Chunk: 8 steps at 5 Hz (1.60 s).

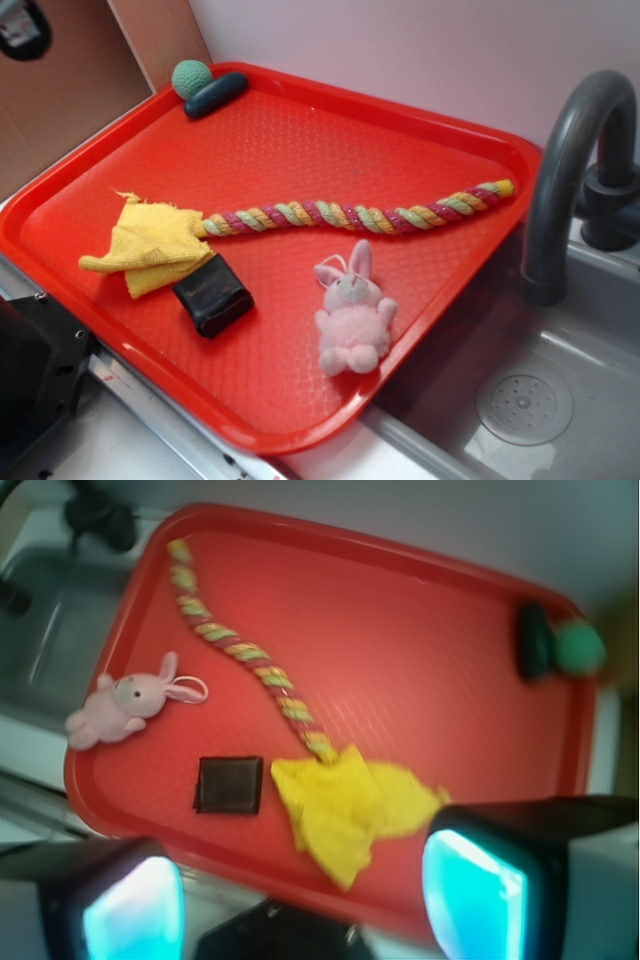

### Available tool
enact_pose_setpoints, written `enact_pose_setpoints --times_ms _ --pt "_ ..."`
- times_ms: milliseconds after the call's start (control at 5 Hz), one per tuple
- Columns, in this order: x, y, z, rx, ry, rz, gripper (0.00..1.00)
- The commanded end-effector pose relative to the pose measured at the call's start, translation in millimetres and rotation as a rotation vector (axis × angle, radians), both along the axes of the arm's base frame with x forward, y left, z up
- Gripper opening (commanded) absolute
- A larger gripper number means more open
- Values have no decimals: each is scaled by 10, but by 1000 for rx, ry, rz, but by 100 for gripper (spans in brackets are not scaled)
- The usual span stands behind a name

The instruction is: Grab the multicolored rope.

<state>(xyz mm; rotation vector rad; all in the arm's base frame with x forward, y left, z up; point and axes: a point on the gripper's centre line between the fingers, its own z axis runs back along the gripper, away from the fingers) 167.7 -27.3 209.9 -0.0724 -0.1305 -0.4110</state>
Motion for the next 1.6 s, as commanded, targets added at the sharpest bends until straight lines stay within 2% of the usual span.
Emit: enact_pose_setpoints --times_ms 0,200,400,600,1000,1200,1400 --pt "543 -159 -346 -5 -15 -282 100" --pt "687 -309 -607 -11 31 -272 100" --pt "703 -424 -838 22 85 -288 100" --pt "725 -473 -1141 81 136 -260 100" --pt "753 -595 -1670 116 215 -263 100" --pt "739 -608 -1860 110 231 -252 100" --pt "730 -689 -1929 151 212 -283 100"
